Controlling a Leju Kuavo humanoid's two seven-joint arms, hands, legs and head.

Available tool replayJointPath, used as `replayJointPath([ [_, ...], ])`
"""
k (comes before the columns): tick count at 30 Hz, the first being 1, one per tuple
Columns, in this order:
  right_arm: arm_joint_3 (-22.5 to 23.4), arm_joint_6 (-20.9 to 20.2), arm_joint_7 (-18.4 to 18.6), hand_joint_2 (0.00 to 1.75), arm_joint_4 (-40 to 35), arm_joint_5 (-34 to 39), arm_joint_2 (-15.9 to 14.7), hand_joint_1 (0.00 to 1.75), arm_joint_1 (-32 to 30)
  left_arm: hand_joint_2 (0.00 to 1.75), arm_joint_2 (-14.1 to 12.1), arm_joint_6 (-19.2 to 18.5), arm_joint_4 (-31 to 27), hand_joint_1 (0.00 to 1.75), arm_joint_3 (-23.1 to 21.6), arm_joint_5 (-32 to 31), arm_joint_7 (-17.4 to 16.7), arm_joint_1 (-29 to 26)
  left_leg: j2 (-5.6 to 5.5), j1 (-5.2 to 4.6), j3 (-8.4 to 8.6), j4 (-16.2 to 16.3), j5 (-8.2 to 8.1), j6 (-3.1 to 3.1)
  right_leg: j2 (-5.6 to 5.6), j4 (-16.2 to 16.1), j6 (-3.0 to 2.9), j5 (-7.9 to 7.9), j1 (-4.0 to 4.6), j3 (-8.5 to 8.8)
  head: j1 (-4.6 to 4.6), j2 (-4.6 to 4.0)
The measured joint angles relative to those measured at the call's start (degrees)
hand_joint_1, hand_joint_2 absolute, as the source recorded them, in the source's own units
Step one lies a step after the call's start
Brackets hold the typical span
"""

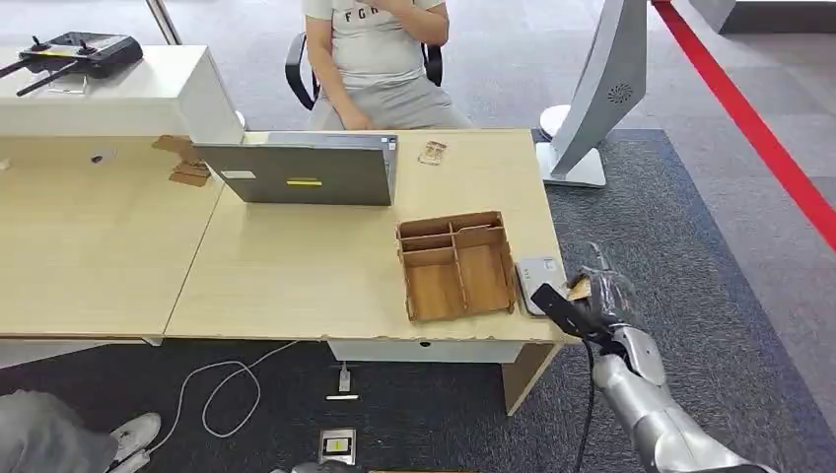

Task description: Pass the card to the sensor for recognition and then transmit it.

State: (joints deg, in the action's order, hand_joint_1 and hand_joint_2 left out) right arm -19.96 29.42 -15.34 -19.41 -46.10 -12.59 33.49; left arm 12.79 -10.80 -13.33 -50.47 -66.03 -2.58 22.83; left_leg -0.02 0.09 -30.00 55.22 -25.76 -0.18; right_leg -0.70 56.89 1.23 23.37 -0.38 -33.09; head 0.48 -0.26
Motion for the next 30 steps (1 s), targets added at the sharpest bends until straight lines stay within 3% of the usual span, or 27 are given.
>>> replayJointPath([
  [6, 0.02, -0.17, -0.30, 1.75, -0.07, -0.02, -0.26, 1.75, 0.04, 0.00, 0.02, -0.13, 0.00, 0.00, 0.00, -0.83, 0.22, -0.02, -0.01, 0.00, -0.01, 0.00, 0.00, 0.00, 0.00, 0.00, 0.00, 0.00, 0.00, 0.03, -0.02, 0.00],
  [11, 0.00, 1.05, -3.01, 1.75, -0.81, -1.22, 0.13, 1.75, 1.03, 0.00, 0.04, -0.50, 0.00, 0.00, -0.02, -1.86, 0.26, -0.30, 0.00, 0.00, -0.11, -0.01, 0.02, 0.01, 0.00, 0.00, 0.01, -0.03, -0.01, 0.03, 0.00, 0.00],
  [15, -0.22, 1.47, -5.18, 1.75, -2.21, -3.54, 1.29, 1.75, 5.72, 0.00, 0.24, -1.22, 0.00, 0.00, -0.07, -3.08, 0.74, -0.68, 0.04, 0.00, -0.21, 0.00, 0.15, 0.06, 0.03, 0.02, 0.01, -0.12, -0.02, -0.13, 0.00, 0.00],
  [21, -2.17, 1.38, -6.62, 1.75, -4.04, -8.35, 4.88, 1.75, 16.96, 0.00, 0.72, -2.18, -0.02, 0.00, -0.20, -3.98, 1.90, -0.80, 0.05, 0.01, -0.32, -0.01, 0.25, 0.00, 0.03, 0.04, 0.00, -0.20, 0.00, -0.24, 0.00, 0.00],
  [30, -6.36, -1.16, -5.33, 1.75, -4.98, -15.12, 12.65, 1.75, 29.88, 0.00, 1.07, -3.04, -0.02, 0.00, -0.33, -4.85, 3.21, -0.80, 0.05, 0.02, -0.33, -0.01, 0.27, -0.01, 0.04, 0.05, -0.02, -0.21, 0.02, -0.30, -0.02, 0.00],
])
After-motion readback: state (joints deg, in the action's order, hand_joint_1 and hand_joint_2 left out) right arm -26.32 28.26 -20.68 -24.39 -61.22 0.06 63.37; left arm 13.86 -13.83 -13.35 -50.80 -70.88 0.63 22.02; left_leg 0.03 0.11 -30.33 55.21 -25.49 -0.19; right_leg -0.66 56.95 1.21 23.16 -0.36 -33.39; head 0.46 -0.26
